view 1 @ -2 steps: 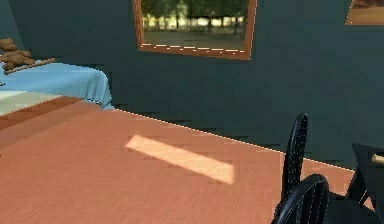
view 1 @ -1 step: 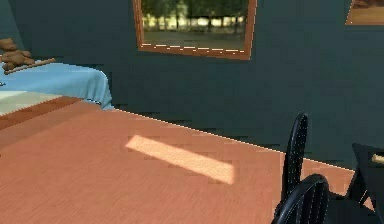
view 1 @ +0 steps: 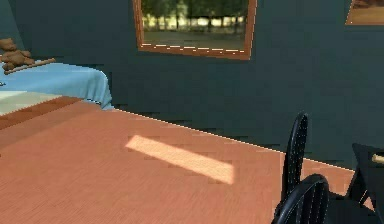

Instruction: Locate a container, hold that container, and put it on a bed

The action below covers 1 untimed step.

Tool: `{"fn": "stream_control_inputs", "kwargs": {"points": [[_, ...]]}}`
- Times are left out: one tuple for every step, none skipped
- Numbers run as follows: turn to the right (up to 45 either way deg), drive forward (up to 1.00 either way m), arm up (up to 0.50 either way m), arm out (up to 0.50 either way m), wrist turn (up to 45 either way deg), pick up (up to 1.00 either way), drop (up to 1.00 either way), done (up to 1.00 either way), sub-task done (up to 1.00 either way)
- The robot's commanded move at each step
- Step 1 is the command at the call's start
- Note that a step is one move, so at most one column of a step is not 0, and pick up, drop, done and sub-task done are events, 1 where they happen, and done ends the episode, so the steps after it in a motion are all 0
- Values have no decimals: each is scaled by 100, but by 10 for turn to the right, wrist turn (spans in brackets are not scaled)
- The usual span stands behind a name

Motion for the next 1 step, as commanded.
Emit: {"fn": "stream_control_inputs", "kwargs": {"points": [[0,0,24,0,0,0,0,0,0]]}}
